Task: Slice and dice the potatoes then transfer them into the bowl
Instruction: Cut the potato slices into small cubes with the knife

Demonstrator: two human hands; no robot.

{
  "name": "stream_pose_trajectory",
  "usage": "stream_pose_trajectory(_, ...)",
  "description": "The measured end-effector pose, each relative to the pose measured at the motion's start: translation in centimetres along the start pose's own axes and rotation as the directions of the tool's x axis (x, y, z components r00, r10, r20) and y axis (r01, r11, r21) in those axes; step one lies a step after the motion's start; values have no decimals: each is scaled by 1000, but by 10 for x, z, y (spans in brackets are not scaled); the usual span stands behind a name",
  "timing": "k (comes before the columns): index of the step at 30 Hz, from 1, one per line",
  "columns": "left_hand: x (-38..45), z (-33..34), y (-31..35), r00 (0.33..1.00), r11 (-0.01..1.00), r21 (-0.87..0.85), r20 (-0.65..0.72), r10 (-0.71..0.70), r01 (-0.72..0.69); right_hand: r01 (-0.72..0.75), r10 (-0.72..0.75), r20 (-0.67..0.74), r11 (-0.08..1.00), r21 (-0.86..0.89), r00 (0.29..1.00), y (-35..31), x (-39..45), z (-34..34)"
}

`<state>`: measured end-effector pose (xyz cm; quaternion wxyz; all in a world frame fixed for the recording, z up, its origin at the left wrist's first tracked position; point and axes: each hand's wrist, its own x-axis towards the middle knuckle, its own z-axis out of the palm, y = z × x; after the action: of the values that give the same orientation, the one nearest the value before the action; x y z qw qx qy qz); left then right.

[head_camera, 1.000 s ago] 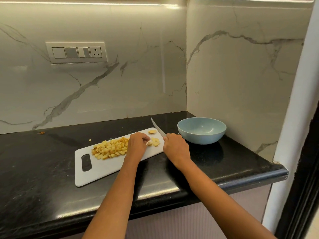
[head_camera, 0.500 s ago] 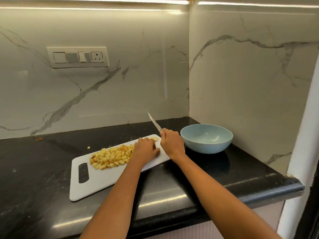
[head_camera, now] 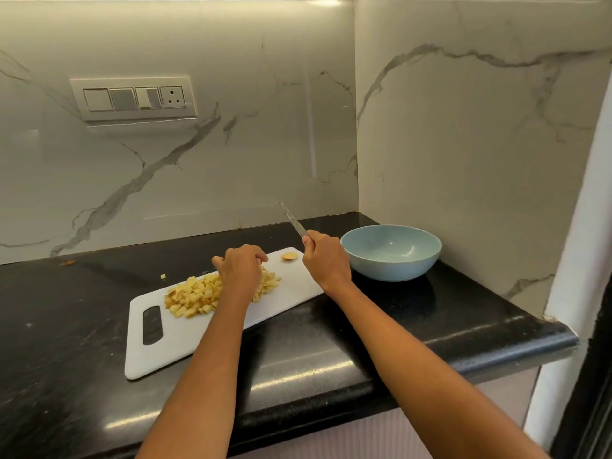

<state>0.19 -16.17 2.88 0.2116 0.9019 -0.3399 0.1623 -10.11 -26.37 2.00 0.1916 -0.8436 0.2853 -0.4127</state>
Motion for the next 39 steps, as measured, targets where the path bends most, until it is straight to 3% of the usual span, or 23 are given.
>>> stream_pose_trajectory(3,-1,2,0,1000,996,-86,25,10,-8,2,-2,-5,1000,0,1000,1,1,1)
stream_pose_trajectory(7,-5,2,3,991,1000,5,133,23,-24,3,-3,-17,1000,14,1000,2,1,1)
stream_pose_trajectory(15,5,8,2,998,988,-156,-68,-15,4,64,-66,-37,997,-33,997,2,2,7)
stream_pose_trajectory(20,16,18,9,993,995,-103,-116,-3,-9,94,-96,-52,995,-42,994,3,9,13)
stream_pose_trajectory(26,37,37,29,974,981,-37,114,193,-190,137,-138,-90,990,-17,986,2,21,17)
stream_pose_trajectory(29,43,44,32,951,975,-37,214,222,-219,147,-148,-123,989,-13,981,4,26,14)
stream_pose_trajectory(32,48,43,32,949,974,-137,236,208,-179,137,-136,-146,991,-5,980,5,28,13)
stream_pose_trajectory(39,49,35,34,954,974,-162,230,191,-156,122,-123,-140,992,-11,983,6,28,13)
